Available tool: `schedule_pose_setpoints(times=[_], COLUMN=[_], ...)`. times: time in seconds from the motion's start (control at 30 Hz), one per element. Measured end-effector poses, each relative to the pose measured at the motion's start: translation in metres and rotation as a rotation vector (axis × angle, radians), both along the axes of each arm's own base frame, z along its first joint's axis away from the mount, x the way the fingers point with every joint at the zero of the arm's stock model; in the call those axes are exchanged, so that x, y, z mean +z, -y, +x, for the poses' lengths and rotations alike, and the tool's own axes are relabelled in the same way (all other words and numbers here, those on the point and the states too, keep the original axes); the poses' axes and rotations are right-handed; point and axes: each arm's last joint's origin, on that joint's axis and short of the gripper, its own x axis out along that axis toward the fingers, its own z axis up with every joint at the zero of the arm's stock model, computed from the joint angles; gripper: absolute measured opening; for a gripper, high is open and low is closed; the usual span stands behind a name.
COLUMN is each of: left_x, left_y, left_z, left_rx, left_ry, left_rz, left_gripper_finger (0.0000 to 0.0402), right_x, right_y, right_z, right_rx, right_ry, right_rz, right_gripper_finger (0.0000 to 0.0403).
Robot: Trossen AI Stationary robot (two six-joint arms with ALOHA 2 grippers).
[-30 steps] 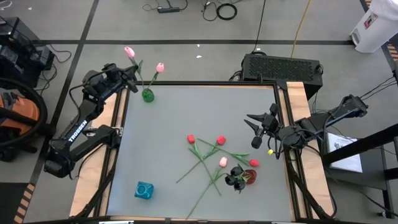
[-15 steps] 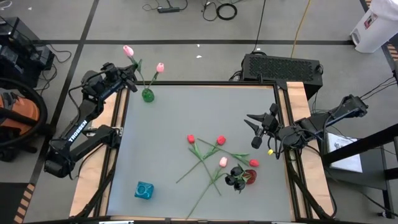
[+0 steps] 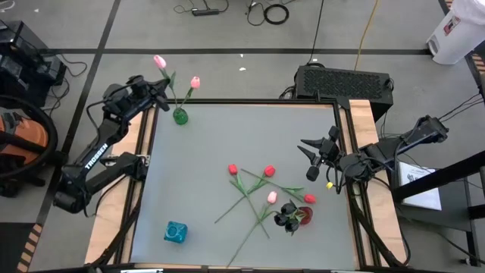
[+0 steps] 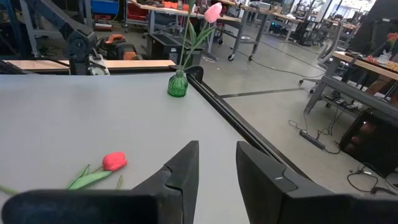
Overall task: Sort flowers into vase by color
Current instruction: Put the left pink flower into the green vase
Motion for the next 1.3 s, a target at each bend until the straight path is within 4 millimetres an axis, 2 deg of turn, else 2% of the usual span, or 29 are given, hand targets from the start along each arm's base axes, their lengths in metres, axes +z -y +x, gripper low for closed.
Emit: schedule_pose_setpoints(times=[0.6,1.13,1.3], left_x=[-0.003,-0.016,-0.018], left_y=[-0.004,-0.017,-0.017], left_z=[0.002,0.007,0.006], left_rx=[0.003,0.002,0.002], left_ry=[-0.026,-0.054,-0.062], left_rz=[-0.001,-0.092,-0.114], left_gripper_finger=[0.0002,0.0002,0.0029], right_x=[0.0,0.0,0.0], right_y=[0.0,0.0,0.0], right_z=[0.0,0.0,0.0], right_rx=[0.0,0.0,0.0], right_ry=[0.0,0.0,0.0], right_rz=[0.0,0.0,0.0], right_gripper_finger=[0.0098,0.0098,0.0098])
